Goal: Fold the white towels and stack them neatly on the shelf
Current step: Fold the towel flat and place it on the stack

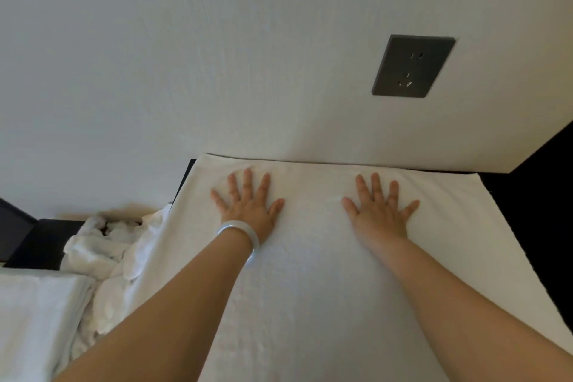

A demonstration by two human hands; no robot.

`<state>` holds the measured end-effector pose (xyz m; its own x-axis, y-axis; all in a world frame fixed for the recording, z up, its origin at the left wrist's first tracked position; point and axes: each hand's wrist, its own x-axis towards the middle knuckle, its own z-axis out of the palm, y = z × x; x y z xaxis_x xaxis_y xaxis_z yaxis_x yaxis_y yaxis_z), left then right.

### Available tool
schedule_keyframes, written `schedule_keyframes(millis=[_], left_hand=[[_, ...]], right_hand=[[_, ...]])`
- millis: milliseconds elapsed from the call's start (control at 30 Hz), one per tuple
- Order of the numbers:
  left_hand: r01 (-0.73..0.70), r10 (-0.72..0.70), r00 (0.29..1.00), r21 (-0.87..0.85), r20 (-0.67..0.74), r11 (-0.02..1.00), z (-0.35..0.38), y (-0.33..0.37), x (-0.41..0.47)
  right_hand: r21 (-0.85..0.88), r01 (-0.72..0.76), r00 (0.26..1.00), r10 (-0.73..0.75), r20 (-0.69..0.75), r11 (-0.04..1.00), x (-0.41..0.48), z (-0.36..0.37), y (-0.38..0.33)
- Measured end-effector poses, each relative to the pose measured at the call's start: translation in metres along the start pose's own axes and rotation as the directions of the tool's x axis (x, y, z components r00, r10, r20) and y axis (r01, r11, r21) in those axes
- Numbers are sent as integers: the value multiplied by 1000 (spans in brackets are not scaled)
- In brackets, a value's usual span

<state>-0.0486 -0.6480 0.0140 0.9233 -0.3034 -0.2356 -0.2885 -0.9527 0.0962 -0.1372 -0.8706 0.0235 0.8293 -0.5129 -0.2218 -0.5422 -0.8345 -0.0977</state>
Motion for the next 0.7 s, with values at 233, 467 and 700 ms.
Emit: schedule_keyframes(millis=[233, 467, 700], left_hand=[[28, -26, 998, 30, -53, 999, 10, -55, -56], [-327, 329, 940, 40, -88, 944, 14, 50, -88], [-322, 326, 943, 64, -68, 945, 35, 54, -101]], right_hand=[[-33, 43, 997, -45, -55, 999, -50, 0, 96], [-74, 291, 949, -297, -105, 954, -89, 10, 31], [-10, 88, 990, -88, -114, 996, -92, 23, 100]])
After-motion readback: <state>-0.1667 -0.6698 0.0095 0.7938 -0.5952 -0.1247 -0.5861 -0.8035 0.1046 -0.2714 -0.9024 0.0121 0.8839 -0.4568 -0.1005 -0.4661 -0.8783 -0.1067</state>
